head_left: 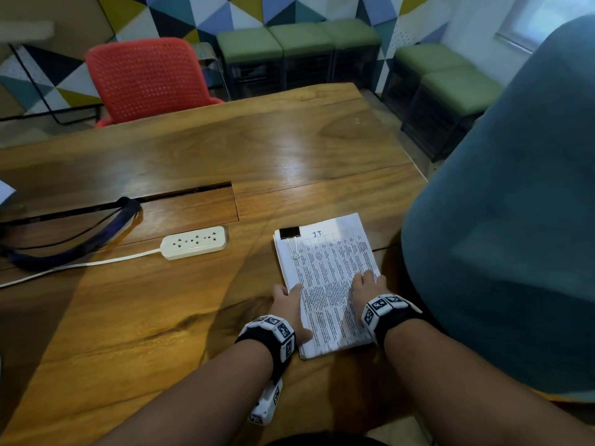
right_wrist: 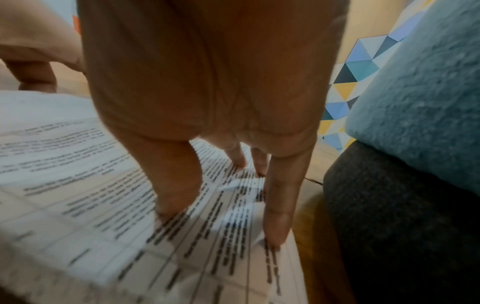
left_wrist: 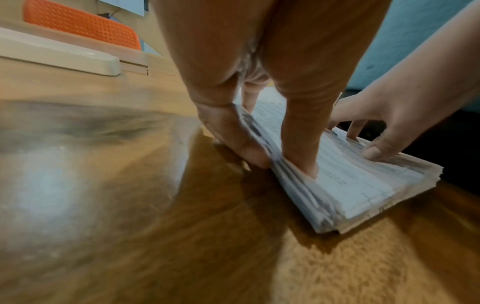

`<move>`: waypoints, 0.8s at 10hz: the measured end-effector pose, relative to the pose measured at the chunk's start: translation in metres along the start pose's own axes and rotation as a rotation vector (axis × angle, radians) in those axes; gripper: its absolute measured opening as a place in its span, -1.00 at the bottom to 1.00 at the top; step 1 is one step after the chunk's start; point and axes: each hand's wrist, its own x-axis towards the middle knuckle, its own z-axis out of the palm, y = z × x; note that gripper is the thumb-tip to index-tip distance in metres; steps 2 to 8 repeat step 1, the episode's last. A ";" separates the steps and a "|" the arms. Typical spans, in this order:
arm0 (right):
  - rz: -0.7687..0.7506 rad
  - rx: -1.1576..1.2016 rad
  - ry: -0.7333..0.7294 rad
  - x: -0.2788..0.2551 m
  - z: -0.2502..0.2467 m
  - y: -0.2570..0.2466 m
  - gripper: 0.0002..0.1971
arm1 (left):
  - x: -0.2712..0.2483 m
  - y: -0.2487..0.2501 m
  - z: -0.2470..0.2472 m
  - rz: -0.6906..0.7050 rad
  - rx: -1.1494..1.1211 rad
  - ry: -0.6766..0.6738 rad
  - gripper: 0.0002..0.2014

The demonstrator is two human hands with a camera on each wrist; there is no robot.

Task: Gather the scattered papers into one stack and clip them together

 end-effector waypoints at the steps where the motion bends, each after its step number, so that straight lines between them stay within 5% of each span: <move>1: 0.006 0.062 -0.065 -0.007 -0.020 0.007 -0.49 | -0.003 -0.001 -0.011 -0.031 0.053 -0.105 0.15; 8: 0.006 0.062 -0.065 -0.007 -0.020 0.007 -0.49 | -0.003 -0.001 -0.011 -0.031 0.053 -0.105 0.15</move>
